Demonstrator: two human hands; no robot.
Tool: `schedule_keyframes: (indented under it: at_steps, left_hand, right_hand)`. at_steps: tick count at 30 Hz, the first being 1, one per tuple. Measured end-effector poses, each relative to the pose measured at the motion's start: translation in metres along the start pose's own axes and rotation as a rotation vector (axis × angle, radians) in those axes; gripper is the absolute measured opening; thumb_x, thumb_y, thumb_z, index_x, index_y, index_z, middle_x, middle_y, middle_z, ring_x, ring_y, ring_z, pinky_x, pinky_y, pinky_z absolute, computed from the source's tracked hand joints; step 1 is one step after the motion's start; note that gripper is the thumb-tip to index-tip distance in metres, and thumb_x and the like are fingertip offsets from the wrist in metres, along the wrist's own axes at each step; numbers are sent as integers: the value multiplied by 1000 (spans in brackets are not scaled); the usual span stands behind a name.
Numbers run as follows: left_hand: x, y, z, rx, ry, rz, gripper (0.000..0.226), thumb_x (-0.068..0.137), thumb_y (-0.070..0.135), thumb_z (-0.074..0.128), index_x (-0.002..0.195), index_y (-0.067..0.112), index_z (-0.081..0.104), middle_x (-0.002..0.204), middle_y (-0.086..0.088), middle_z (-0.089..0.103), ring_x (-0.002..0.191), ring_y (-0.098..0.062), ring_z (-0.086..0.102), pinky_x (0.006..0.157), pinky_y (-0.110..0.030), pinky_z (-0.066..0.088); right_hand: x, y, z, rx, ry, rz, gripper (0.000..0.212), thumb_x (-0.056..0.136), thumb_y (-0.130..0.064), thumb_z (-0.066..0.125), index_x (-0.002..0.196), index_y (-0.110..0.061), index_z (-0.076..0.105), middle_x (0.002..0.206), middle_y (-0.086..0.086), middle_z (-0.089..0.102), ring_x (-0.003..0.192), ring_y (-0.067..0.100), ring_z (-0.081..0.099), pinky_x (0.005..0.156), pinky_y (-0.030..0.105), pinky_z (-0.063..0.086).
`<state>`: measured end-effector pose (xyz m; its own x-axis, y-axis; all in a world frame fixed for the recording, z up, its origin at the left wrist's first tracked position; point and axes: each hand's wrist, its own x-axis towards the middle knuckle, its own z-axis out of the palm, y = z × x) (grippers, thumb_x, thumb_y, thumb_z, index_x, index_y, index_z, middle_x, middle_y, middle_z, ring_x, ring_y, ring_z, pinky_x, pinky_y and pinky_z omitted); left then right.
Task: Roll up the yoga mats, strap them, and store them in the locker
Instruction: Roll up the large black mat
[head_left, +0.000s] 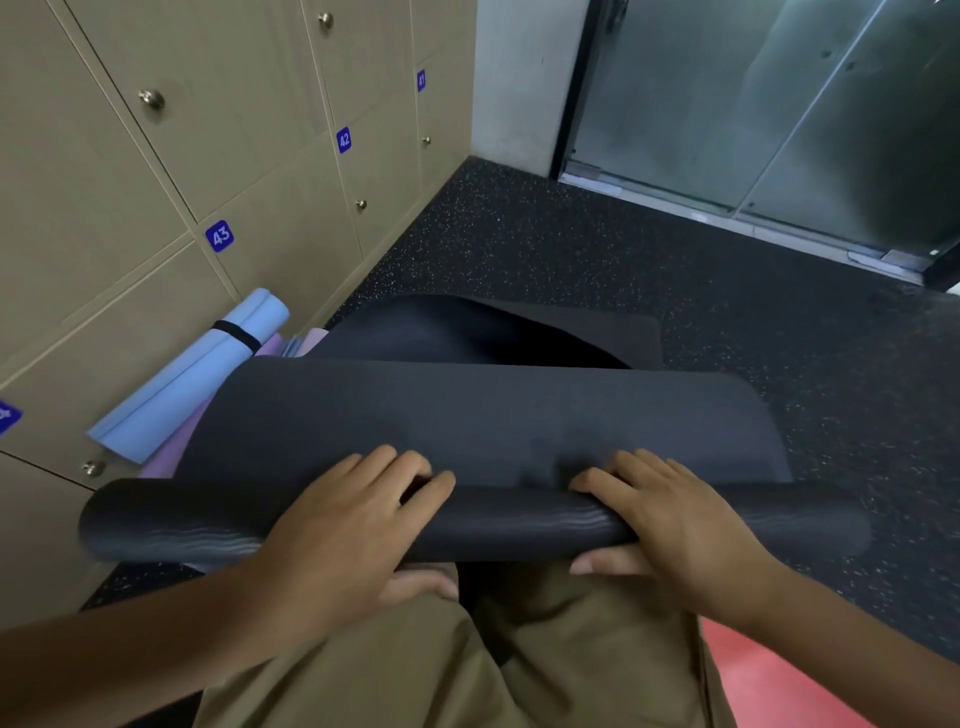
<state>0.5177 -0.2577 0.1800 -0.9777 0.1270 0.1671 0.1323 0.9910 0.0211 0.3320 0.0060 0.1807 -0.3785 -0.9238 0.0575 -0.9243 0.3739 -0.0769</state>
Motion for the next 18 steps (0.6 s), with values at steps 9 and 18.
schedule_keyframes:
  at_steps: [9,18]
  left_hand:
    - [21,-23,-5,-353,-287,-145,58,74,87,57,112,43,59,98,18,43,96,0,45,74,-18,41]
    - [36,-38,-8,-412,-336,-136,63,72,88,59,113,42,54,106,20,46,100,0,48,82,-21,43]
  right_hand:
    - [2,-10,2,-171,143,33,72,92,-70,41,127,-13,67,108,4,62,93,27,59,82,41,50]
    - [16,-2,13,-205,160,16,86,92,-83,25,118,-13,69,98,1,59,87,26,57,80,38,38]
